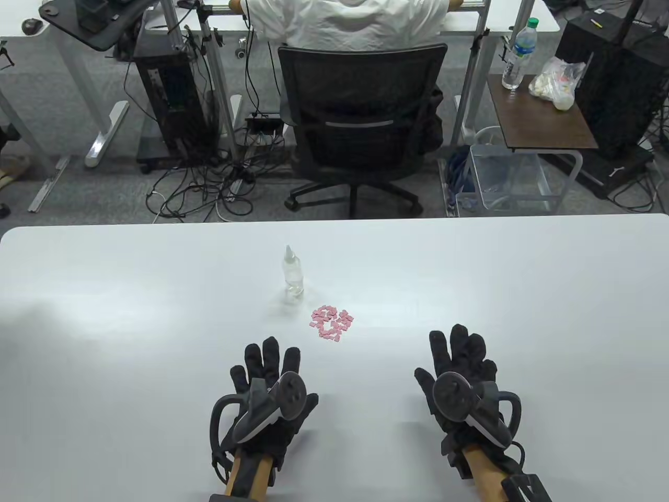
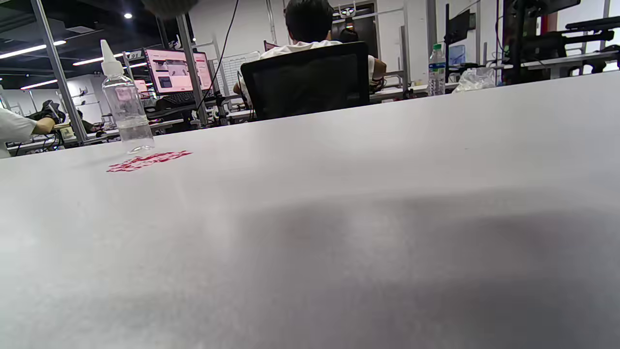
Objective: Squeeze empty conical bottle to blow paper scraps with air puff
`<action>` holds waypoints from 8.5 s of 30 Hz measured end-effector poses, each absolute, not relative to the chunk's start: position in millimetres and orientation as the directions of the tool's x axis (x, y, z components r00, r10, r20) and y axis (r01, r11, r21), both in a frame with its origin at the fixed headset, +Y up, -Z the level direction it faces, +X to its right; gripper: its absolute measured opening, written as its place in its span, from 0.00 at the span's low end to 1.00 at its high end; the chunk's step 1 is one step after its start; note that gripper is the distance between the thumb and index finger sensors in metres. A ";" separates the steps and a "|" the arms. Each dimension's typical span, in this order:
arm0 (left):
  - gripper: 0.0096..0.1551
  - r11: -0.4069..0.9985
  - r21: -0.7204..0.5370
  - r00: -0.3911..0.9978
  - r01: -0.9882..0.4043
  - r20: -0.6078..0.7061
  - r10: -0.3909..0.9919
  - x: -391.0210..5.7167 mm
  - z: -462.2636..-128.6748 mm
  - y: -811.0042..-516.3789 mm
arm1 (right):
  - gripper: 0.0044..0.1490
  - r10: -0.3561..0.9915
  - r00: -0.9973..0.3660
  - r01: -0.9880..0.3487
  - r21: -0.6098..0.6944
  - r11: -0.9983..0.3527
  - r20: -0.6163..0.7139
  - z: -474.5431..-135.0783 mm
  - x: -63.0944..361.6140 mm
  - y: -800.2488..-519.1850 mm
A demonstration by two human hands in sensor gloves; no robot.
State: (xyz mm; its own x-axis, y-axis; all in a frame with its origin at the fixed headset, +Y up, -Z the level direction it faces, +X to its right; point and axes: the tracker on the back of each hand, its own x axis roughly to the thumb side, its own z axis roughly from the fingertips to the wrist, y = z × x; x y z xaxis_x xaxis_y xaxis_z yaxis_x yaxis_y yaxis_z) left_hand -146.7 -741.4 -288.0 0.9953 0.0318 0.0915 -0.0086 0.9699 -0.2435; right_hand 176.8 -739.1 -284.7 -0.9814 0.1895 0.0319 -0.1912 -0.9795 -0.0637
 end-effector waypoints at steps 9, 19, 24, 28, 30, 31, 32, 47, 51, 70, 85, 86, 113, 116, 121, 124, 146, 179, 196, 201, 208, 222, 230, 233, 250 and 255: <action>0.55 0.969 -0.246 0.994 -0.016 0.098 0.041 -142.5 -285.6 -738.9 | 0.48 0.181 -0.983 -0.183 -0.053 -0.982 0.033 -284.4 178.7 -736.5; 0.54 0.975 -0.212 0.992 -0.069 0.086 0.089 -149.1 -287.1 -735.4 | 0.48 0.219 -0.975 -0.221 -0.064 -0.973 0.042 -291.8 176.2 -736.2; 0.55 0.975 -0.207 0.993 -0.082 0.061 0.097 -155.7 -287.1 -736.5 | 0.48 0.216 -0.976 -0.218 -0.068 -0.974 0.033 -293.0 179.8 -737.6; 0.53 0.979 -0.180 0.993 -0.093 0.061 0.106 -156.9 -287.8 -739.7 | 0.48 0.220 -0.975 -0.221 -0.066 -0.973 0.025 -293.5 183.3 -737.3; 0.52 0.988 -0.106 0.992 -0.110 0.052 0.116 -156.5 -287.5 -740.8 | 0.48 0.210 -0.977 -0.211 -0.071 -0.975 0.023 -293.1 185.4 -735.8; 0.52 0.990 -0.067 0.991 -0.126 0.035 0.128 -156.7 -287.1 -740.6 | 0.48 0.187 -0.982 -0.188 -0.082 -0.979 0.022 -292.3 186.4 -734.4; 0.52 0.988 -0.040 0.989 -0.146 0.025 0.147 -157.1 -287.5 -740.5 | 0.48 0.168 -0.985 -0.170 -0.090 -0.981 0.026 -291.9 187.0 -733.5; 0.62 0.934 0.074 0.916 -0.350 -0.179 0.358 -187.5 -384.4 -720.4 | 0.46 0.170 -0.982 -0.178 -0.117 -0.977 0.076 -291.8 181.6 -726.3; 0.64 0.895 0.086 0.874 -0.438 -0.195 0.446 -189.7 -420.0 -726.5 | 0.45 0.182 -0.980 -0.190 -0.100 -0.977 0.080 -293.1 181.8 -727.0; 0.58 0.866 -0.063 0.856 -0.497 -0.202 0.476 -183.4 -519.3 -777.2 | 0.45 0.165 -0.984 -0.174 -0.180 -0.968 0.060 -292.9 185.5 -720.2; 0.43 0.923 0.164 0.936 -0.347 -0.006 0.353 -182.9 -439.1 -722.0 | 0.46 0.199 -0.977 -0.210 -0.163 -0.964 0.081 -293.6 183.8 -727.4; 0.43 0.923 0.170 0.937 -0.345 0.003 0.350 -180.4 -429.8 -719.7 | 0.46 0.202 -0.975 -0.216 -0.165 -0.962 0.094 -293.3 182.0 -727.6; 0.44 0.916 0.362 0.895 0.172 0.331 -0.299 -83.2 -255.2 -710.0 | 0.27 0.908 -0.418 -0.891 0.183 -0.416 0.029 -283.2 153.8 -749.5; 0.44 0.894 0.400 0.884 0.202 0.317 -0.342 -82.4 -251.7 -708.9 | 0.26 0.905 -0.425 -0.890 0.187 -0.415 -0.015 -282.9 153.4 -752.0; 0.44 0.863 0.450 0.865 0.228 0.313 -0.392 -77.4 -246.2 -709.4 | 0.27 0.913 -0.406 -0.902 0.171 -0.396 -0.032 -280.4 152.1 -755.1; 0.44 0.837 0.487 0.837 0.250 0.325 -0.440 -72.5 -241.0 -707.5 | 0.25 0.903 -0.429 -0.894 0.154 -0.420 -0.024 -279.7 153.2 -753.4; 0.44 0.966 0.219 0.895 0.140 0.390 -0.218 -82.8 -249.0 -713.7 | 0.27 0.805 -0.582 -0.804 0.068 -0.591 0.110 -273.5 147.0 -745.6; 0.45 0.977 0.175 0.891 0.125 0.412 -0.188 -85.7 -250.0 -711.6 | 0.26 0.769 -0.620 -0.771 0.063 -0.634 0.155 -271.0 142.5 -741.3; 0.44 0.981 0.131 0.896 0.143 0.403 -0.185 -90.2 -252.8 -710.2 | 0.29 0.791 -0.587 -0.788 0.104 -0.607 0.175 -270.0 139.5 -740.2; 0.45 0.972 0.185 0.897 0.142 0.391 -0.205 -90.6 -251.9 -709.5 | 0.35 0.807 -0.562 -0.809 0.083 -0.582 0.180 -269.0 140.9 -740.7; 0.45 0.965 0.206 0.888 0.165 0.395 -0.236 -87.8 -249.9 -708.0 | 0.28 0.814 -0.552 -0.812 0.104 -0.574 0.180 -269.6 140.9 -739.4; 0.45 0.974 0.177 0.891 0.144 0.405 -0.206 -90.4 -253.1 -712.4 | 0.27 0.843 -0.506 -0.835 0.142 -0.532 0.184 -271.4 142.6 -738.4; 0.45 0.983 0.169 0.897 0.073 0.419 -0.139 -96.0 -254.6 -710.6 | 0.27 0.856 -0.466 -0.845 0.175 -0.506 0.225 -272.4 150.7 -726.8; 0.45 0.981 0.181 0.904 0.067 0.406 -0.137 -99.0 -255.2 -709.4 | 0.27 0.867 -0.448 -0.863 0.148 -0.483 0.216 -274.4 161.8 -717.6; 0.45 0.983 0.145 0.918 0.110 0.365 -0.156 -106.0 -263.0 -712.4 | 0.25 0.517 -0.822 -0.488 -0.174 -0.855 -0.239 -350.5 304.2 -658.3; 0.45 0.982 0.131 0.916 0.133 0.363 -0.172 -108.5 -265.4 -713.4 | 0.25 0.436 -0.771 -0.406 -0.170 -0.898 -0.465 -372.1 326.3 -687.3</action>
